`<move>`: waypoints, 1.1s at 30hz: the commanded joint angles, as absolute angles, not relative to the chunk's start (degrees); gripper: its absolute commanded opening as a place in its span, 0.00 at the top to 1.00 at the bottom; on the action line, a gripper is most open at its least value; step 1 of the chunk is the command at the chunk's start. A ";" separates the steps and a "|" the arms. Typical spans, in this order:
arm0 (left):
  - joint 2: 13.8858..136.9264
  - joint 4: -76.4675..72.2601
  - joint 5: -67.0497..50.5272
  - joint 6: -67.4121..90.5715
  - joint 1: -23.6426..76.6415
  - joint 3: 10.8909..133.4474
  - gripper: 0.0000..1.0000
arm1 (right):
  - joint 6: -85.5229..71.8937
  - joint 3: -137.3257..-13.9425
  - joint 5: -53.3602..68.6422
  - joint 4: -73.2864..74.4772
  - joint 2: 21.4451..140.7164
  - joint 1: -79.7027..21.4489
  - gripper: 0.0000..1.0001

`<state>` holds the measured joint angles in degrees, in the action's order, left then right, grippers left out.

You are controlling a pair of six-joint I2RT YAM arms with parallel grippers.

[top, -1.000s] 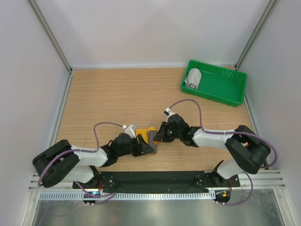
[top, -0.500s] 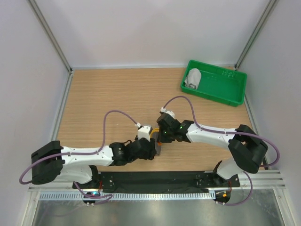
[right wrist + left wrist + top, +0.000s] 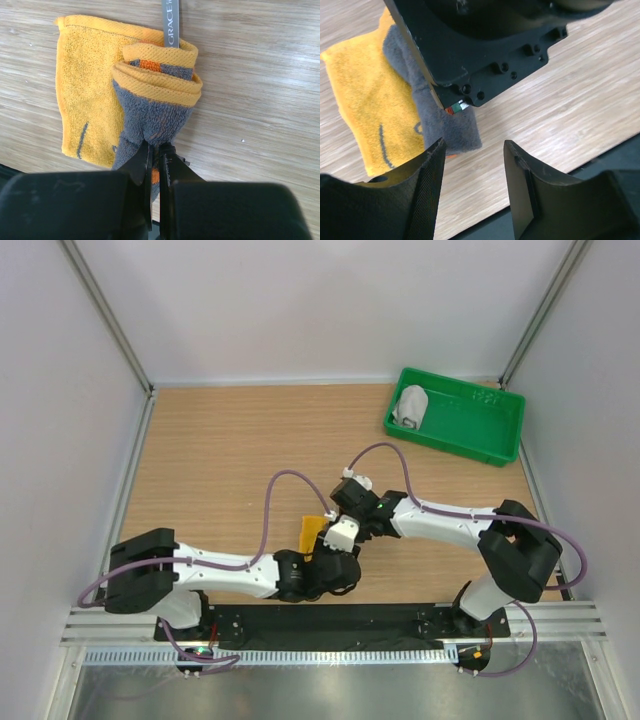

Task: Roll the towels
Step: Roll the towel

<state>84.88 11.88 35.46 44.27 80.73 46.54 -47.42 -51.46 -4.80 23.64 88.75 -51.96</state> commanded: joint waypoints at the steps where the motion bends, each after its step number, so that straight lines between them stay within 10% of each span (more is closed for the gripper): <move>1: 87.09 13.53 41.13 41.92 81.74 50.09 0.48 | -48.16 -53.08 -4.57 24.79 89.12 -52.82 0.99; 27: 98.09 9.14 39.38 45.44 84.81 45.88 0.51 | -50.71 -53.26 1.50 22.50 86.75 -53.26 0.98; 33: 95.90 8.44 40.34 45.97 84.81 42.63 0.59 | -49.92 -53.00 0.70 24.43 85.26 -50.99 0.66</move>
